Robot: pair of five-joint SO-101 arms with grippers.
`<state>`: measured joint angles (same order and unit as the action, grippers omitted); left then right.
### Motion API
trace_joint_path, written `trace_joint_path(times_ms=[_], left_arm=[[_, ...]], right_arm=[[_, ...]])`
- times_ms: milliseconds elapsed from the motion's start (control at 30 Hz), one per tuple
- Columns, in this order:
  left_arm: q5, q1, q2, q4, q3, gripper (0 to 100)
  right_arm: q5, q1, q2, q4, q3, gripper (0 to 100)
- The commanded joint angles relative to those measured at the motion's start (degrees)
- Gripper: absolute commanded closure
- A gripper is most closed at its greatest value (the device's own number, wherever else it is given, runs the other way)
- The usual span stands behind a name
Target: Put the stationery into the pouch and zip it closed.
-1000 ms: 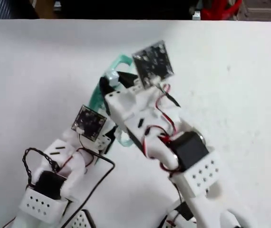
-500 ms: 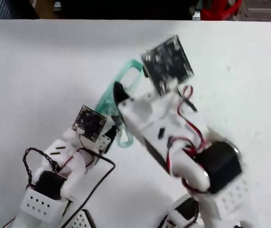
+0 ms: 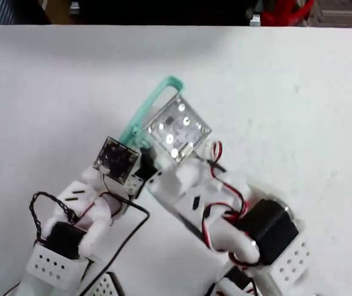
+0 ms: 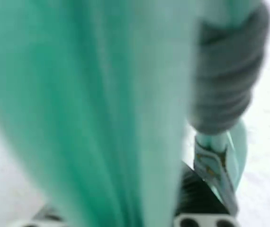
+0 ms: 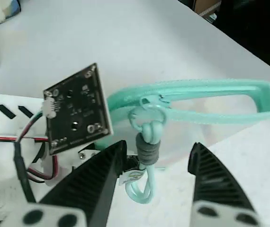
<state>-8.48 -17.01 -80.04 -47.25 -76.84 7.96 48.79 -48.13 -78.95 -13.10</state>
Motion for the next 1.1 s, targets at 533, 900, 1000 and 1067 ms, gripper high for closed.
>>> trace_joint_path(times_ms=[533, 900, 1000, 1067], left_arm=[[0.70, 0.48, -0.04, 0.26, 1.67, 80], [2.64, 0.57, -0.04, -10.81, 13.98, 80], [2.29, 0.13, -0.04, -10.90, 17.05, 79], [2.29, 0.13, -0.04, -9.49, 18.90, 79]], right_arm=[[6.95, -0.13, -5.85, 19.56, -12.57, 98.0], [6.95, -7.43, -10.15, 15.78, -12.31, 98.1], [7.38, -7.43, -10.24, 15.16, -12.31, 98.1], [7.38, -7.25, -10.24, 15.08, -12.57, 98.1]])
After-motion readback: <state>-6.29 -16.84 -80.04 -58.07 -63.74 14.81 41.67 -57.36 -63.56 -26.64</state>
